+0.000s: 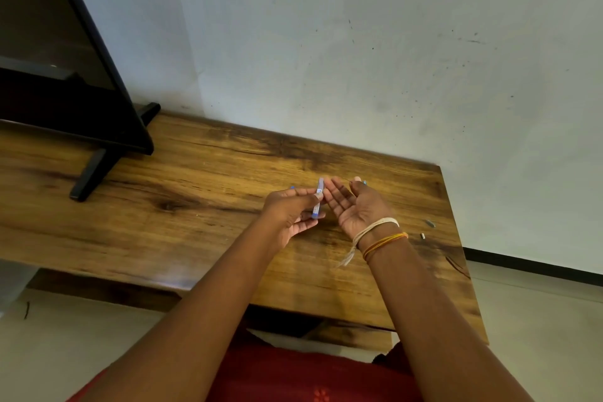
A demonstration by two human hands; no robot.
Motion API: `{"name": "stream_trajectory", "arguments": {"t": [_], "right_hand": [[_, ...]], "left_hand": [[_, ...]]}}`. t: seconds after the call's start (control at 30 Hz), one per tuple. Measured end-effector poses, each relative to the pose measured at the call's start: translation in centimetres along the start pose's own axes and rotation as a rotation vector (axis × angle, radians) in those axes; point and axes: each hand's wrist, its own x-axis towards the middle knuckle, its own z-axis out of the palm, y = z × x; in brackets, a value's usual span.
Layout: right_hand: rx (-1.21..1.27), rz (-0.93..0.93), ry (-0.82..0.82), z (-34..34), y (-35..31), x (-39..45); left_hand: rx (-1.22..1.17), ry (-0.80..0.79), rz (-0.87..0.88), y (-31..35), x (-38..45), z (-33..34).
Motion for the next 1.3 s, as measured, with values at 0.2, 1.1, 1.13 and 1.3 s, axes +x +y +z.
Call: {"name": "stream_trajectory", "arguments": {"t": [0.2,1.1,1.13,1.3], "right_hand": [[-0.027,-0.034,0.025,-0.8,-0.5,0.7],[-0.018,-0.109,0.094,-2.5,-3.0,0.3],[-0.024,-0.121,0.101,-2.8,-3.3,0.2],[-0.143,-0.231,0.188,-4.2,-4.7,0.0]], "left_hand": [[0.186,0.163,0.072,-0.2,0.3,0.1],[0.865,0.318,0.521,-1.9,0.8,2.3],[0.871,0.290,0.517,-2.2,1.0,2.8],[0.883,0.219,0.485,-3.3,1.7,4.8]]}}
